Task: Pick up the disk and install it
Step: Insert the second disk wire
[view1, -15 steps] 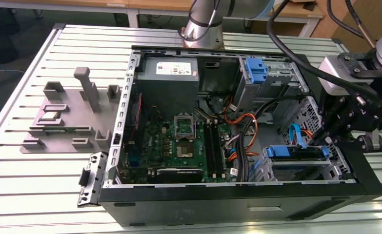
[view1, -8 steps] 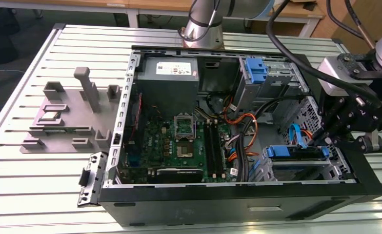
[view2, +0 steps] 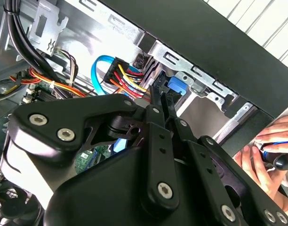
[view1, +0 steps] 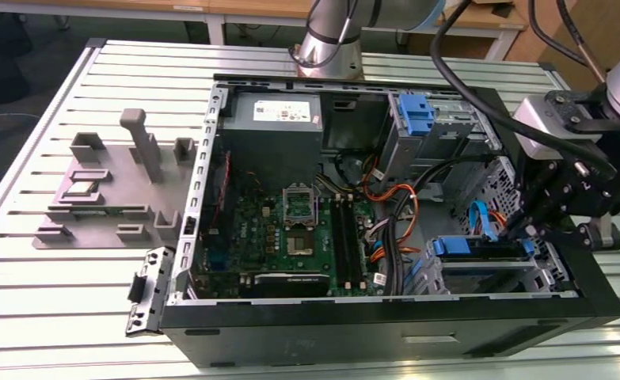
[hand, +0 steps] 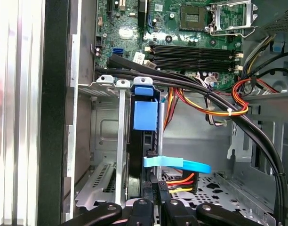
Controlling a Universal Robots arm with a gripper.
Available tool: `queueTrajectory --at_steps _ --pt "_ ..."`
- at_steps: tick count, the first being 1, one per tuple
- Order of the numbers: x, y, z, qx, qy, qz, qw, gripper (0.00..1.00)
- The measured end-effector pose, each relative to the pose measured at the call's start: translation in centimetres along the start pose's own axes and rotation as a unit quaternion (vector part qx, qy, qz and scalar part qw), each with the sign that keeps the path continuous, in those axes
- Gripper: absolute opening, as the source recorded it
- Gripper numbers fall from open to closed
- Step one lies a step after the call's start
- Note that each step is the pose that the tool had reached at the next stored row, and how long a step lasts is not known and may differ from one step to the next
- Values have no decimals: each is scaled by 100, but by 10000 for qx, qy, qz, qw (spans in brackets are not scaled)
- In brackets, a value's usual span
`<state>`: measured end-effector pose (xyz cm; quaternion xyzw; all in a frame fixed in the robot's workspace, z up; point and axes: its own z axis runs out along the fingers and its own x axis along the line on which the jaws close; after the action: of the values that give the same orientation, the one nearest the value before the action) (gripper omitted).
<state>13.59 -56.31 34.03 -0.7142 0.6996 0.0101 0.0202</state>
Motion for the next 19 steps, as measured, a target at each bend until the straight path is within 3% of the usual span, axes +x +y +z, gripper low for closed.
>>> queueTrajectory --at_steps 13,19 --pt "9 1 -7 0 3 0 10000 16" --pt "56 2 -7 0 2 0 10000 16"
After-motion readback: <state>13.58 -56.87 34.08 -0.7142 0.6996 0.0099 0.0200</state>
